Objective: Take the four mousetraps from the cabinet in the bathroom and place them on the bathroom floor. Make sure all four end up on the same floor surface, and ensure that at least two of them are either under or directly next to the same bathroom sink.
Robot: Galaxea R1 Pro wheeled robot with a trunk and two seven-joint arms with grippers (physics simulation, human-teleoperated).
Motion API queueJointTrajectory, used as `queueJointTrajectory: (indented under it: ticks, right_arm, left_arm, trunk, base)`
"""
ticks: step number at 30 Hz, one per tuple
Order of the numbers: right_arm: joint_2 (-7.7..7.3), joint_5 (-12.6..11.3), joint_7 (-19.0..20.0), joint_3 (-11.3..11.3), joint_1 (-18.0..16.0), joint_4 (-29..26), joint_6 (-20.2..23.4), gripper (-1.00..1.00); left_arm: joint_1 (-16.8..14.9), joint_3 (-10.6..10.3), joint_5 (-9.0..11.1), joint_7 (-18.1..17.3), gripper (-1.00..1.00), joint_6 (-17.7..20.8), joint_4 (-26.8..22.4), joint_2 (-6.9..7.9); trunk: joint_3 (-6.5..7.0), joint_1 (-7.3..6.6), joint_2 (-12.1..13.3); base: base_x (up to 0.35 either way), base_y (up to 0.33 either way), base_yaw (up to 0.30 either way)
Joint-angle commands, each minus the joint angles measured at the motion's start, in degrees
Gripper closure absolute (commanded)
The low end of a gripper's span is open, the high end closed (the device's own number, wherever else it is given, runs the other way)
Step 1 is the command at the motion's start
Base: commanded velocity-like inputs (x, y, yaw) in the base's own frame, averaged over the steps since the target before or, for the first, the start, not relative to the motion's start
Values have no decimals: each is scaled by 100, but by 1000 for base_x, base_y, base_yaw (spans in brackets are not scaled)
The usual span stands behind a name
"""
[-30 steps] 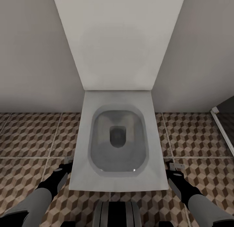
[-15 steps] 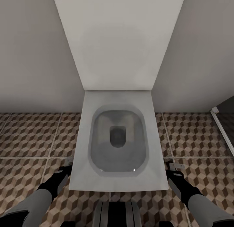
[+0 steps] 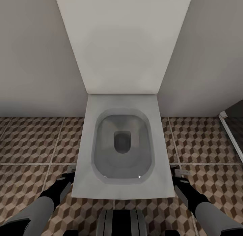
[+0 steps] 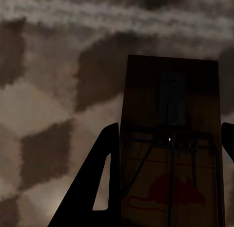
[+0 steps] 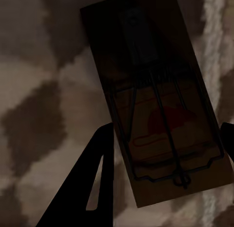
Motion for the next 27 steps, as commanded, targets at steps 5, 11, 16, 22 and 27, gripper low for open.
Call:
queueJointTrajectory:
  ticks: [5,11,16,22,27]
  right_arm:
    - [-4,-132,1,75,2,-10,26,100]
    - [-4,-137,12,74,2,-8,26,100]
    - [-1,-137,13,73,2,0,26,100]
    - [0,-136,13,75,2,8,26,100]
    - [-2,-134,13,74,2,14,30,-100]
  left_arm:
    - [3,-14,-3,12,100,32,74,-7]
    - [3,-14,3,12,100,34,79,-4]
    - [3,-14,5,12,100,39,79,-4]
    - [3,-14,5,12,100,40,81,-4]
    - [3,-14,3,12,100,41,76,-9]
  trunk:
    - [-4,1,0]
    - [-4,1,0]
    - [-4,1,0]
    - [-4,1,0]
    - [-4,1,0]
  base:
    - [0,0,0]
    - [0,0,0]
    - [0,0,0]
    - [0,0,0]
    - [0,0,0]
